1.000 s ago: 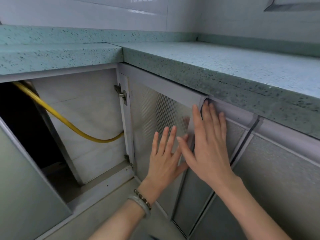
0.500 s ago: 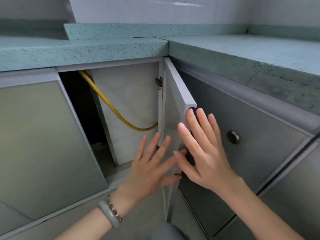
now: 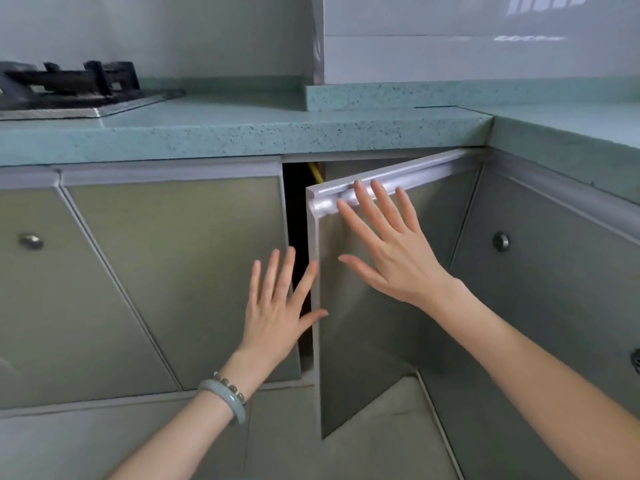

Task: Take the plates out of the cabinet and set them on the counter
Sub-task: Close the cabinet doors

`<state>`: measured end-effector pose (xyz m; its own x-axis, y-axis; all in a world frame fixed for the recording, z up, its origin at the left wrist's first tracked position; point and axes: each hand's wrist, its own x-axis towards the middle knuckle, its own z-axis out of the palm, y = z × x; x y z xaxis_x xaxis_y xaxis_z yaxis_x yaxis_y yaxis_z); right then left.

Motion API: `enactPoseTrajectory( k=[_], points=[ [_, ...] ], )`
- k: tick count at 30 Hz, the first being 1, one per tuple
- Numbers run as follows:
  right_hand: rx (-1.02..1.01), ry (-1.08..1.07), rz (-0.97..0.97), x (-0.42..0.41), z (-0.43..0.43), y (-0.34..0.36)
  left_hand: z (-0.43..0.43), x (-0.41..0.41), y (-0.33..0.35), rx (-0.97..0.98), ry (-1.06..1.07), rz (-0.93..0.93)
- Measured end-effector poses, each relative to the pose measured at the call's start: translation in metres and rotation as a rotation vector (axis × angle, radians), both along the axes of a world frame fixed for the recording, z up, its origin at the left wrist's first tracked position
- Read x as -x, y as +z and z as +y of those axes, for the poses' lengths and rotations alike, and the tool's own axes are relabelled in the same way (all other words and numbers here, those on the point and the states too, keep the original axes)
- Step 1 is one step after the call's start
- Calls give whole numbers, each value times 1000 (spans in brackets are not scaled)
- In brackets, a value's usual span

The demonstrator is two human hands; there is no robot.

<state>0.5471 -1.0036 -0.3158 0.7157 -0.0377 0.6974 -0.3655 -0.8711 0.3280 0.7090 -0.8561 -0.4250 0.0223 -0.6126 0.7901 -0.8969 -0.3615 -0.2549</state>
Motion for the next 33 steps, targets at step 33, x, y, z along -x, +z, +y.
enactPoseTrajectory(
  k=[33],
  points=[
    [193,-198,88,-117,-69,1,-83,-98,1,-61,308,-27]
  ],
)
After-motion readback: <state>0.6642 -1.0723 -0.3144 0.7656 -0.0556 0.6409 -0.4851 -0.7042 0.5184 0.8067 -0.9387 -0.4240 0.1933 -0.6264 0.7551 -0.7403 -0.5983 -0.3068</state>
